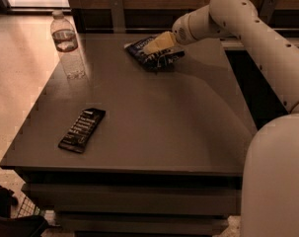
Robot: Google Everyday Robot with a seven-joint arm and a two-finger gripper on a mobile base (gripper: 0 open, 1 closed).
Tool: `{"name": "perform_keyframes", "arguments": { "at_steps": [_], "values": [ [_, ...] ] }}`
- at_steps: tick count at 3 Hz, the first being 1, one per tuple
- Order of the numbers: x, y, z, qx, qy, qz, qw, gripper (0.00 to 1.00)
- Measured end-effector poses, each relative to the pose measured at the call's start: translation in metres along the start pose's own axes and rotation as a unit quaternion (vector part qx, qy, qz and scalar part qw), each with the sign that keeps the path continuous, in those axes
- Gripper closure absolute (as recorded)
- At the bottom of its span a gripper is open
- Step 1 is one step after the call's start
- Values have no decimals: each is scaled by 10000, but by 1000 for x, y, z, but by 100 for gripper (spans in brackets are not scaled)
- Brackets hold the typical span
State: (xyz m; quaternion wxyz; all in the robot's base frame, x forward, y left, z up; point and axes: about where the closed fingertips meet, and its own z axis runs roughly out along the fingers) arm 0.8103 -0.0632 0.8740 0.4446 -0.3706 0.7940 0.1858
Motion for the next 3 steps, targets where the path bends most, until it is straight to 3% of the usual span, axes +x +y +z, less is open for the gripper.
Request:
{"name": "perform_keyframes", "arguments": {
  "at_steps": [1,2,3],
  "values": [
    [5,13,21,-222,46,101,9997,0],
    [32,31,40,-392,228,406,9981,18],
    [29,31,41,-399,212,373,9983,41]
  ]
}}
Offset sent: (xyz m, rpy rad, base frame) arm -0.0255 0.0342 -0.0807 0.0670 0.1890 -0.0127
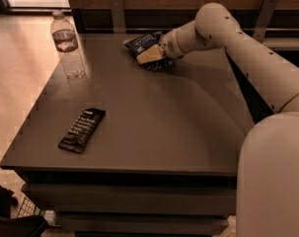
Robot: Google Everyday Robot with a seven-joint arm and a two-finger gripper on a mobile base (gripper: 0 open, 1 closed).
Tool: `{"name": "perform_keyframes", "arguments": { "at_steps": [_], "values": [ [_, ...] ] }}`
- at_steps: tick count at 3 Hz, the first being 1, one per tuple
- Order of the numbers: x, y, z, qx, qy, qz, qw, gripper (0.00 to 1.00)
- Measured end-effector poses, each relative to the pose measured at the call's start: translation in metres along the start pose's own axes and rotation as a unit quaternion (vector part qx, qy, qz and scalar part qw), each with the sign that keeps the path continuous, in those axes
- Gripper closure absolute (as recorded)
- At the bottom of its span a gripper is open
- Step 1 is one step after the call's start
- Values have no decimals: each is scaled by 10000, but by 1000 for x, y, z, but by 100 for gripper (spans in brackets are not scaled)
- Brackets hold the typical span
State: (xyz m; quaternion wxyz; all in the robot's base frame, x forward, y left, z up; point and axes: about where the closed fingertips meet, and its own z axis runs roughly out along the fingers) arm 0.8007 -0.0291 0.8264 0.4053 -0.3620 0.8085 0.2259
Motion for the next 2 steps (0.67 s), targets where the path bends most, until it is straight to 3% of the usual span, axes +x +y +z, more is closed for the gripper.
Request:
{"name": "perform_keyframes", "arguments": {
  "at_steps": [2],
  "values": [
    [1,3,5,-37,19,2,10000,88]
  ]
}}
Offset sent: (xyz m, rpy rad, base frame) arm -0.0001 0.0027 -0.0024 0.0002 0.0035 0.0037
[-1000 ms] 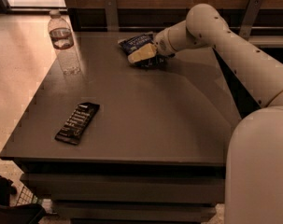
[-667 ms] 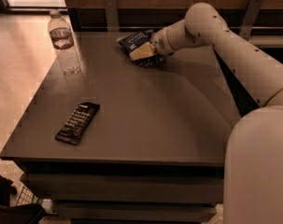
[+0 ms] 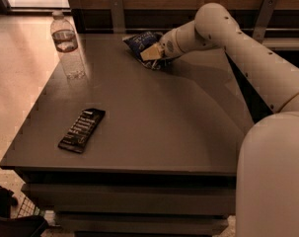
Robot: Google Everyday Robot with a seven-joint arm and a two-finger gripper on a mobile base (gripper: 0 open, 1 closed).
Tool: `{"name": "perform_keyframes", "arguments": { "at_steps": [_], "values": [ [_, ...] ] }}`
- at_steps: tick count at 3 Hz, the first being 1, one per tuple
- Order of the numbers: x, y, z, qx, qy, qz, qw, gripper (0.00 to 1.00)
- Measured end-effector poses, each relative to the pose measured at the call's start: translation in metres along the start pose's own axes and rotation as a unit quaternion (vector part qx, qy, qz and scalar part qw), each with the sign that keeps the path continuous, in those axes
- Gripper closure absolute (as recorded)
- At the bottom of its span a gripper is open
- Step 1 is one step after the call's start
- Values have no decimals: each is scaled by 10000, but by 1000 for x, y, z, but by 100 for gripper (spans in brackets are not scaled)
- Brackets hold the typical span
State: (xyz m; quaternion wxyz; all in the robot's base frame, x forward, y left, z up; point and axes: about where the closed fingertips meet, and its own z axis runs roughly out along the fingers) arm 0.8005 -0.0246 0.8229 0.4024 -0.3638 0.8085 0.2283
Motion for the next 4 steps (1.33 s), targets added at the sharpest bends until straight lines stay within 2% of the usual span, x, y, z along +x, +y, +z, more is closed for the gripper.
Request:
{"name": "perform_keyframes", "arguments": {
  "at_steps": [1,4],
  "values": [
    [-3,0,-2,0,0,0,10000,100],
    [-4,1,-3,-1,0,-3,10000,100]
  ]
}}
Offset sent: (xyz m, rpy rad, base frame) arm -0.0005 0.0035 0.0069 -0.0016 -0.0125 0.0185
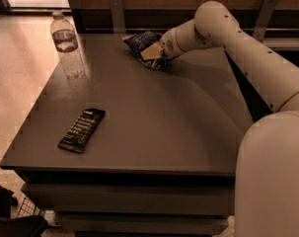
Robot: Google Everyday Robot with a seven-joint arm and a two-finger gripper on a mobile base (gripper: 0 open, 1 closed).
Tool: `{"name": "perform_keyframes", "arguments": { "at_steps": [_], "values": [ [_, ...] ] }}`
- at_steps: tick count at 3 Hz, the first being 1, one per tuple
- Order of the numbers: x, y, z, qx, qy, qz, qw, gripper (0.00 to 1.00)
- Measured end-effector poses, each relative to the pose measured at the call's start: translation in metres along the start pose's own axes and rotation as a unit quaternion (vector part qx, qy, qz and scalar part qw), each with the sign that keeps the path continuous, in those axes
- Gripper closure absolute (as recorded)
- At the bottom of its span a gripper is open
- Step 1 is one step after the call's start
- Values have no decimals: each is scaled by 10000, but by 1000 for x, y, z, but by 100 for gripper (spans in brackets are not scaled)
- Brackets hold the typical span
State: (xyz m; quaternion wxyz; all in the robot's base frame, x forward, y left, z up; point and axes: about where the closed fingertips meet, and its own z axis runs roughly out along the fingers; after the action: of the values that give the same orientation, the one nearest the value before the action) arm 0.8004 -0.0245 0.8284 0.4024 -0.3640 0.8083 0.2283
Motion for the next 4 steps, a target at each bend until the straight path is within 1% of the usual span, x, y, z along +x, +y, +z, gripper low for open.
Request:
{"name": "perform_keyframes", "arguments": {
  "at_steps": [4],
  "values": [
    [-1,0,-1,0,0,-2,10000,100]
  ]
}}
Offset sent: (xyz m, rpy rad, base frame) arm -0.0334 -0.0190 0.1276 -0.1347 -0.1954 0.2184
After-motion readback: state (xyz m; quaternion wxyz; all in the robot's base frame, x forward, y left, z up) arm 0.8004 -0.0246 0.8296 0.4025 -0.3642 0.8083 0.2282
